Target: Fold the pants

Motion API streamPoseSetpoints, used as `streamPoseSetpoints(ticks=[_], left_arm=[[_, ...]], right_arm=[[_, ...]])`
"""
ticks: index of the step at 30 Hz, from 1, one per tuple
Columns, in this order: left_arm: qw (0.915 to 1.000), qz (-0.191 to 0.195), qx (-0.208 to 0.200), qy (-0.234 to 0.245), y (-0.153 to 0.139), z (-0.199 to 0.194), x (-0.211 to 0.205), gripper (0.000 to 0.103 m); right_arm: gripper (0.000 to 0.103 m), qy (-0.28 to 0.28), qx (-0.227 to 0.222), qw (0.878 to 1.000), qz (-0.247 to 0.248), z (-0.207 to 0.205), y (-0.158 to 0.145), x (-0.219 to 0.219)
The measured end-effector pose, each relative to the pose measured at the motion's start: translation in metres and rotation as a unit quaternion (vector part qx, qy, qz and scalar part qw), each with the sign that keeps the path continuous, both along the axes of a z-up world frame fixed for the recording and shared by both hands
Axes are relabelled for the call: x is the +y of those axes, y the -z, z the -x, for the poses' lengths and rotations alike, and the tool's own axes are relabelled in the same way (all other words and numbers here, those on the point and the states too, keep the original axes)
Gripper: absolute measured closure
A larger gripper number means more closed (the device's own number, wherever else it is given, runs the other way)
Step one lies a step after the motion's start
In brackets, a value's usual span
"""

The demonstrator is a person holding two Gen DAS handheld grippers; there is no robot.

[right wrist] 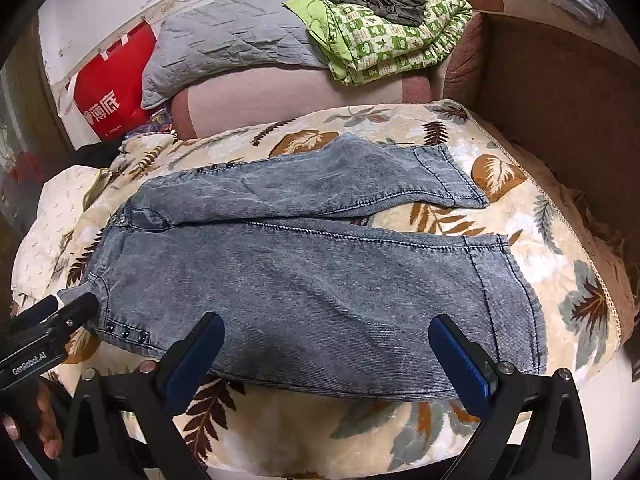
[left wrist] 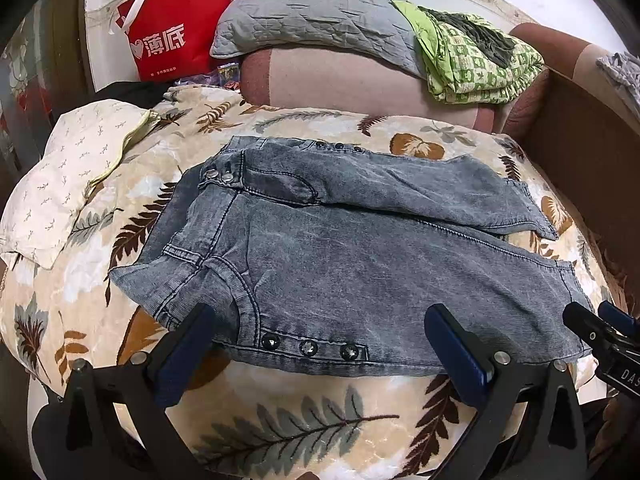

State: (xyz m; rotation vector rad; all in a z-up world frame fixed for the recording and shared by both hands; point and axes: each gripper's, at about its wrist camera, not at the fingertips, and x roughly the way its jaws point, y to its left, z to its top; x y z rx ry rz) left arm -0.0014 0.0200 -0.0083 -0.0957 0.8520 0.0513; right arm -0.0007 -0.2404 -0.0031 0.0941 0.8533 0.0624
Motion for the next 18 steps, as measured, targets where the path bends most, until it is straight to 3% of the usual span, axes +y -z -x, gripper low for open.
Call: streamPoseSetpoints(ticks=[18], left_arm=[[1.0, 0.006, 0.002, -0.004, 0.0014, -0.0006, 0.0063, 0.0]], right_arm=[[0.0, -0.003, 0.002, 1.0, 0.001, -0.0019, 0.0011, 0.0068]])
